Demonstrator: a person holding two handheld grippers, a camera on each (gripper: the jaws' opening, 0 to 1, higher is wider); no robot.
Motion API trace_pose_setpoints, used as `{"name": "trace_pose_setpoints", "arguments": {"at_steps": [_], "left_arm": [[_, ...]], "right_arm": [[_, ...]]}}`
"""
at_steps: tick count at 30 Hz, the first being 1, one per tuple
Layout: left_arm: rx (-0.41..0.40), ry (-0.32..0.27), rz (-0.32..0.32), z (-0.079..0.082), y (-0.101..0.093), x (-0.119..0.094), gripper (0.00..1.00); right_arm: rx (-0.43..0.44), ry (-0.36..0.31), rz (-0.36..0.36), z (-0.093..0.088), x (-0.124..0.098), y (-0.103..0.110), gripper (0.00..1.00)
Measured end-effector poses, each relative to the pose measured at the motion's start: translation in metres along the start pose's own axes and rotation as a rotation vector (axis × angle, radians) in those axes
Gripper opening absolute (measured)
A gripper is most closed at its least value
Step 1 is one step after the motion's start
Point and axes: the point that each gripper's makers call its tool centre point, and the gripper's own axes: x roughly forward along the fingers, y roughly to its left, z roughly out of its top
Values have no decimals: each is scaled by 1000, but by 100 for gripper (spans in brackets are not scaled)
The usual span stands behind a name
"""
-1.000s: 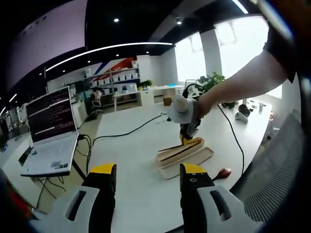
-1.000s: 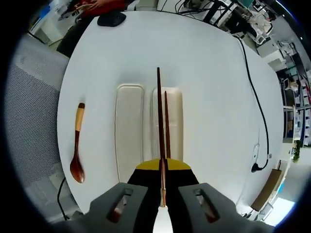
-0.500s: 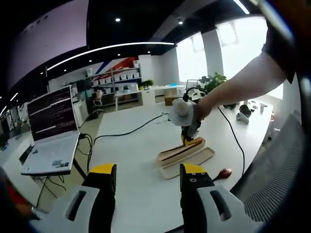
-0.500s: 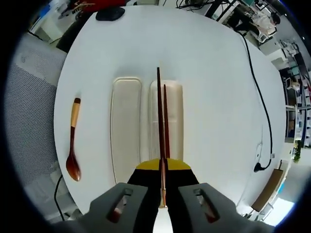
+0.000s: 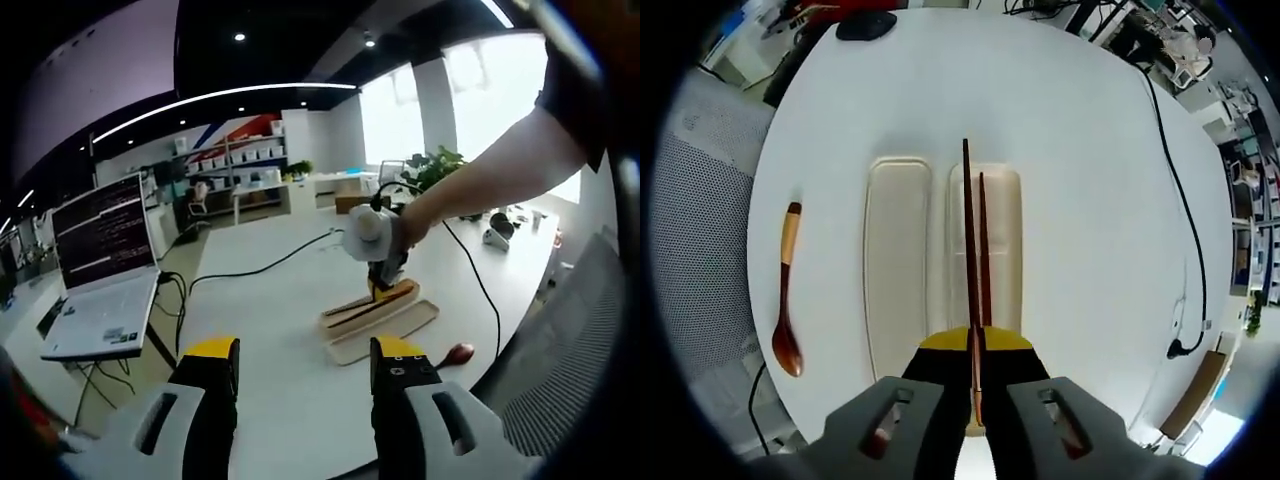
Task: Arrange the utensils inside the cutlery case until each visible utensil rests in its matching compartment.
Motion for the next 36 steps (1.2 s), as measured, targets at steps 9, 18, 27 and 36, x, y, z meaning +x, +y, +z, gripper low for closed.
{"name": "trace_pose_setpoints", "arguments": {"at_steps": [9,18,27,36], "left_arm": [[-2,11,-7,-3,1,2,54],[5,25,-11,-6,0,3,54],[0,30,-6,-6,0,3,54],[1,39,-7,-6,-1,4,54]], "right_arm": [[2,4,12,-6,9,2,0],[3,7,20,-5,17,0,0],[-3,10,17,-6,24,-1,0],[-1,8,22,-6,28,-1,0]]}}
